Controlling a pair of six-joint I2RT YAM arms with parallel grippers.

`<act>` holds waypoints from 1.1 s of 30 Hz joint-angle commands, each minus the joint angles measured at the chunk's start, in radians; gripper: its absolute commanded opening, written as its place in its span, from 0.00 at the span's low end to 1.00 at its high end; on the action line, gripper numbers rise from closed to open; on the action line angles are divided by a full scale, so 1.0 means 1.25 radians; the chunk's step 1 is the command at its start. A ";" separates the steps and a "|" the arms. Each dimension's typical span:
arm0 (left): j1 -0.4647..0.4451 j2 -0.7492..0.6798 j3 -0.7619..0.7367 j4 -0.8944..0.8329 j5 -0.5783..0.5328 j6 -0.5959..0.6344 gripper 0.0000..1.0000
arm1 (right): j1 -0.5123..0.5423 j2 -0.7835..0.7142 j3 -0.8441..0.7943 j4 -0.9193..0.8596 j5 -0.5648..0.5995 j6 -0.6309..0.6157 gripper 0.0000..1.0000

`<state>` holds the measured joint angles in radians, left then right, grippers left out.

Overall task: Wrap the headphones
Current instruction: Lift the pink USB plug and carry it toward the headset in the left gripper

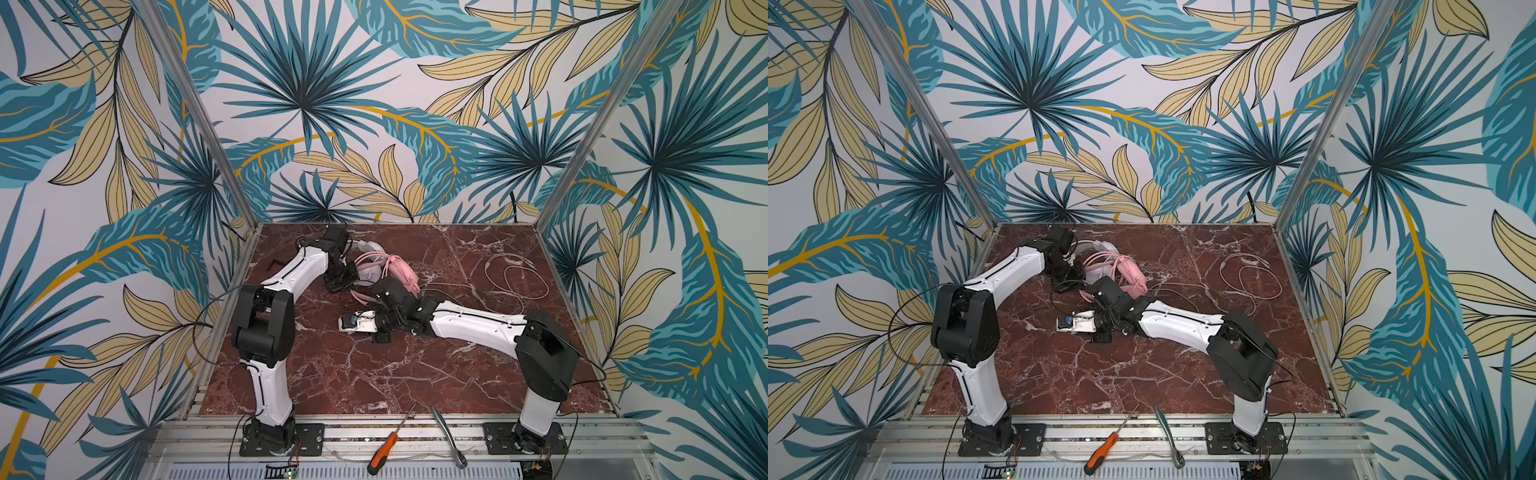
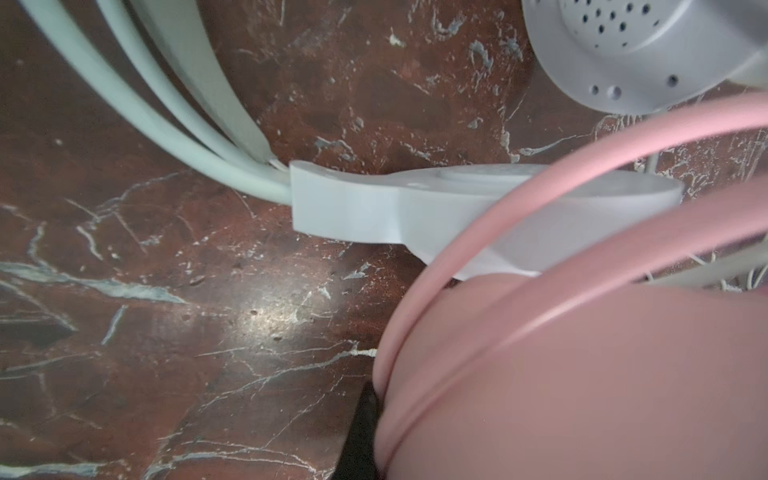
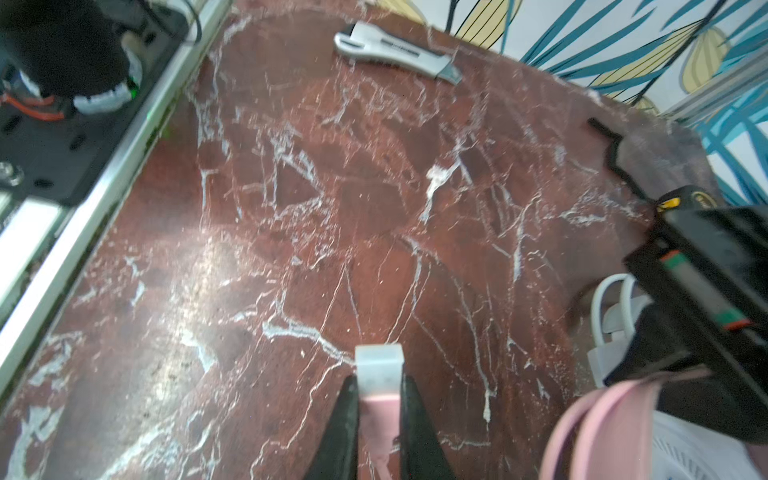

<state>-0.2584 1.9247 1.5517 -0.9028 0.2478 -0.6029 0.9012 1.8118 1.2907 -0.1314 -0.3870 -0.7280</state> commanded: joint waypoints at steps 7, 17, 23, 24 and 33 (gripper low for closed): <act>-0.004 -0.011 -0.001 0.024 0.009 -0.012 0.00 | -0.067 -0.086 -0.044 0.181 -0.103 0.205 0.00; -0.012 -0.013 -0.011 0.025 -0.015 -0.007 0.00 | -0.151 -0.121 -0.084 0.329 -0.085 0.403 0.00; -0.015 -0.018 -0.020 0.025 -0.020 -0.011 0.00 | -0.183 -0.132 -0.054 0.295 0.046 0.490 0.00; -0.017 -0.020 -0.021 0.024 -0.021 -0.013 0.00 | -0.186 -0.129 -0.038 0.269 0.071 0.500 0.00; -0.031 -0.045 -0.033 0.024 -0.023 -0.018 0.00 | -0.200 -0.069 0.132 -0.030 0.221 0.540 0.00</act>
<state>-0.2848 1.9163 1.5291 -0.8822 0.2092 -0.6266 0.6598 1.7020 1.3842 -0.0566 -0.2043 -0.0837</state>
